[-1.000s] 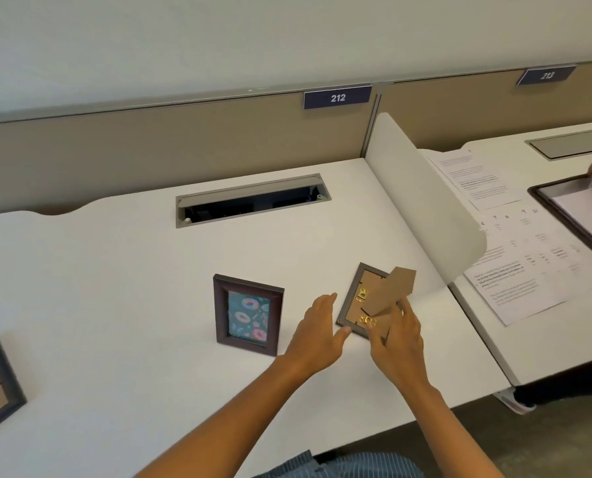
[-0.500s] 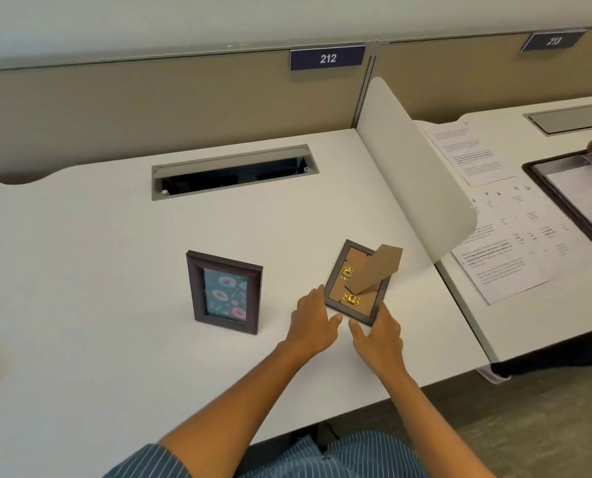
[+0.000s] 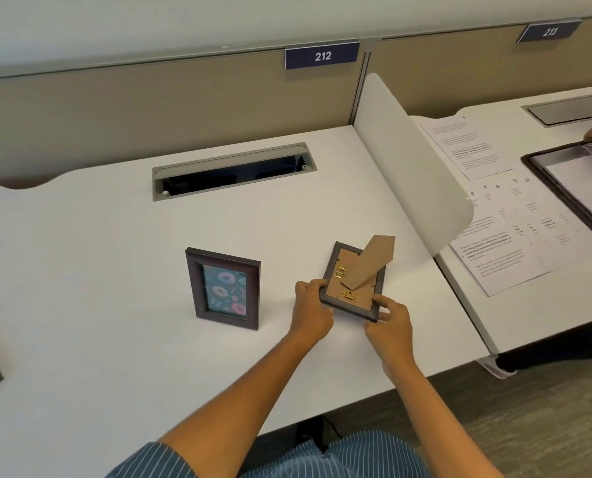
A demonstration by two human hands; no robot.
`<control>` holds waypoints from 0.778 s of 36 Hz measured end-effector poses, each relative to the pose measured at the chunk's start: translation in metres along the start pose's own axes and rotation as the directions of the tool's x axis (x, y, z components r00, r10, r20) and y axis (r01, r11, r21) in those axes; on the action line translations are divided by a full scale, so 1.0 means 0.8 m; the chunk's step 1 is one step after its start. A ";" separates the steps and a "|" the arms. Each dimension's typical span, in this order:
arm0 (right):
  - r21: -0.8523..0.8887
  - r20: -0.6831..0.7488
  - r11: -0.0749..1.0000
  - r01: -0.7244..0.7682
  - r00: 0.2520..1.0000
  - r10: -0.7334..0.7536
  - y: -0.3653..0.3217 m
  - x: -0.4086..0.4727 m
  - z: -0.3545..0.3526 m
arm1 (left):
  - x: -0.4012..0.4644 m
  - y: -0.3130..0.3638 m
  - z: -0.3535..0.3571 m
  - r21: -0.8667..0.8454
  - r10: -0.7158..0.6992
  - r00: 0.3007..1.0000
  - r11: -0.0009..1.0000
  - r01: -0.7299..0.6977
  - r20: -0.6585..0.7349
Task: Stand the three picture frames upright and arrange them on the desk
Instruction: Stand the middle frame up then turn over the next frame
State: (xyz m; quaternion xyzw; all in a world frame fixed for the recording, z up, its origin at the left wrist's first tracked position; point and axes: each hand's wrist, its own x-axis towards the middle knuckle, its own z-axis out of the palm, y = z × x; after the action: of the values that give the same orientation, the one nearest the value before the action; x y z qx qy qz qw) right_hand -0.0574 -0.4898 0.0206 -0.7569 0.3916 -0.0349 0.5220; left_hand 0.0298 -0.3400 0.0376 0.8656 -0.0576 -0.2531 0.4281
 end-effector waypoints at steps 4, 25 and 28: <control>-0.101 -0.027 0.983 0.151 0.988 -0.155 -0.007 0.004 -0.011 | 0.006 0.007 -0.012 0.033 0.083 0.994 0.996 -0.081 -0.064; -0.314 -0.030 0.745 0.588 0.778 -0.627 -0.080 0.026 -0.072 | 0.026 0.078 -0.067 -0.165 0.301 0.914 0.921 -0.352 -0.271; -0.194 -0.002 0.807 0.557 0.823 -0.568 -0.094 0.027 -0.079 | 0.019 0.088 -0.076 -0.226 0.286 0.930 0.914 -0.337 -0.232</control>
State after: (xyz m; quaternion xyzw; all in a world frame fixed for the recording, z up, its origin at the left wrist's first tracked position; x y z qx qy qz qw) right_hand -0.0297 -0.5405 0.1034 -0.8826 0.1668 -0.1741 0.4035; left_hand 0.0811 -0.3452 0.1164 0.8014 -0.1194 -0.1011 0.5773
